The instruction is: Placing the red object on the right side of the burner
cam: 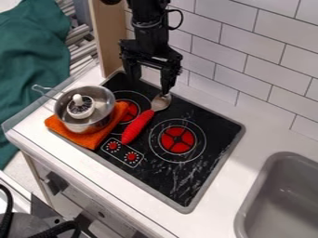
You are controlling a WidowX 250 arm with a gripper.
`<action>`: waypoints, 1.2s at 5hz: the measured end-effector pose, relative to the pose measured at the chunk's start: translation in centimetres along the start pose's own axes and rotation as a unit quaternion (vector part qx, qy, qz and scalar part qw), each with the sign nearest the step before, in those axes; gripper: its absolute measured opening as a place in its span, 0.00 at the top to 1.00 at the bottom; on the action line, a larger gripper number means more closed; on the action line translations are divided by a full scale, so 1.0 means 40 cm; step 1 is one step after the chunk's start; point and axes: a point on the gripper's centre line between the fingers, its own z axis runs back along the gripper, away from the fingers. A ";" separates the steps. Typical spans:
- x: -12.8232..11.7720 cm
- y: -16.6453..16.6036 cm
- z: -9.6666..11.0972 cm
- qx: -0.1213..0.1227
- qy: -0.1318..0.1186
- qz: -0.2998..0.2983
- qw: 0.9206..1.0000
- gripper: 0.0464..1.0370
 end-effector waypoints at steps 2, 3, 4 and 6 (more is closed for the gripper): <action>-0.033 -0.007 -0.056 -0.004 0.028 -0.002 1.000 0.03; -0.053 -0.028 -0.089 -0.005 0.041 -0.006 0.999 0.03; -0.081 -0.029 -0.135 -0.006 0.053 -0.009 0.999 0.03; -0.074 0.012 -0.180 0.018 0.043 -0.005 0.999 0.03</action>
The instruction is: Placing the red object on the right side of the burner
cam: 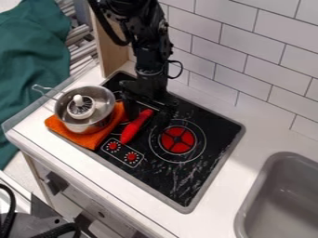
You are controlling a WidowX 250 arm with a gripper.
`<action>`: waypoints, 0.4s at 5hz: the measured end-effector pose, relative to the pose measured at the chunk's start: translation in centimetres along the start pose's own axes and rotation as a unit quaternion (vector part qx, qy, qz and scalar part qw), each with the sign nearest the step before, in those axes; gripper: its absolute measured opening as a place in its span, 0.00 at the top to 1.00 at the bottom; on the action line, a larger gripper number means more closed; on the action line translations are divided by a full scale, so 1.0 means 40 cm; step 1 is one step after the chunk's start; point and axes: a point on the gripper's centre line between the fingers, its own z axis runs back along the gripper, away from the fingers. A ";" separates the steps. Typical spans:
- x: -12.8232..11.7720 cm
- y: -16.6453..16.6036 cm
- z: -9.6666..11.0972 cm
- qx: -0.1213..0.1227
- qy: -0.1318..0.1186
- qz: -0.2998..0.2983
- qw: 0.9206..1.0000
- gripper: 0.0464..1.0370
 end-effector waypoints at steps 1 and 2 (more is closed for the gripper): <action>0.006 0.019 -0.012 0.001 -0.003 0.003 1.000 0.03; 0.017 0.022 -0.010 0.001 -0.004 0.001 1.000 0.03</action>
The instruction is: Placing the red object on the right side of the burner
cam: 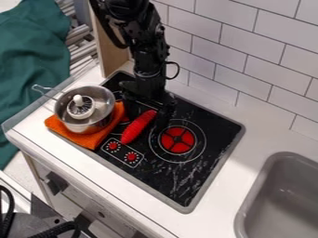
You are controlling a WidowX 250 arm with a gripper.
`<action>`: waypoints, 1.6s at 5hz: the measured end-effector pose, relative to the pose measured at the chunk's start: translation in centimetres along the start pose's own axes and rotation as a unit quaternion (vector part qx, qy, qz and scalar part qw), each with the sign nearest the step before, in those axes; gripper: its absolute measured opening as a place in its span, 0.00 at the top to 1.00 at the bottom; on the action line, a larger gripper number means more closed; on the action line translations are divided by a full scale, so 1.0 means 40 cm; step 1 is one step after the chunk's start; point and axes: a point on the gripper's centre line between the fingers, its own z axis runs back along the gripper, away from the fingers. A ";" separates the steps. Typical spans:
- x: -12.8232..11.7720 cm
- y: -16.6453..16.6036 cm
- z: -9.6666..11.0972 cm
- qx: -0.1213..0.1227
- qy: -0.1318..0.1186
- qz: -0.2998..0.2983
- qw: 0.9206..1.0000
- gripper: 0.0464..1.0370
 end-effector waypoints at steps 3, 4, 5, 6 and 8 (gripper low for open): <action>0.008 -0.004 -0.002 -0.003 -0.013 -0.006 1.000 0.65; 0.009 -0.005 0.000 -0.003 -0.012 -0.012 1.000 0.73; 0.008 -0.019 0.001 -0.003 -0.007 -0.016 1.000 0.74; 0.013 -0.054 0.028 -0.012 -0.022 -0.009 1.000 0.74; 0.032 -0.217 0.117 -0.026 -0.037 -0.010 0.999 0.74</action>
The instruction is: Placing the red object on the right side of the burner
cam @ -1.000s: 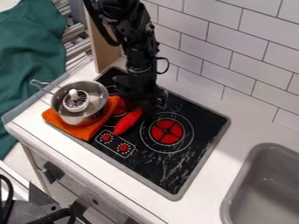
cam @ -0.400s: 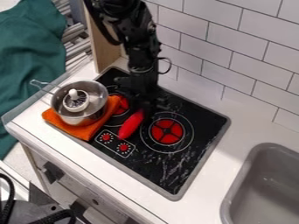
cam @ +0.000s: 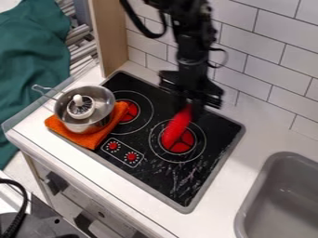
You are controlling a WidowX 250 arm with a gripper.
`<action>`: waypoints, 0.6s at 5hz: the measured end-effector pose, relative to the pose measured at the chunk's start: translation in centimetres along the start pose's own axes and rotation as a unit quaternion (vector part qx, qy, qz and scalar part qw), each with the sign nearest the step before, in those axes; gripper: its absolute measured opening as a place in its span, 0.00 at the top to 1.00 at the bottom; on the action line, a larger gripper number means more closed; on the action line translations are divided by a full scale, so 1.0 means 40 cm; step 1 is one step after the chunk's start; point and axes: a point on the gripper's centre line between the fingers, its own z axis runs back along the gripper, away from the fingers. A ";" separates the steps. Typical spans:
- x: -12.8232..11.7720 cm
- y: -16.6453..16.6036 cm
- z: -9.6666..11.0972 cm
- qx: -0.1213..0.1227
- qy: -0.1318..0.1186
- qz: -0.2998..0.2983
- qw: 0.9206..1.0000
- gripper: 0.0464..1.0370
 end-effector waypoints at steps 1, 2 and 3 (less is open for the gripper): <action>0.011 -0.082 0.003 -0.006 -0.002 0.000 1.000 0.74; 0.012 -0.119 -0.052 -0.021 0.026 0.023 0.999 0.74; 0.017 -0.130 -0.095 -0.028 0.046 0.023 0.998 0.74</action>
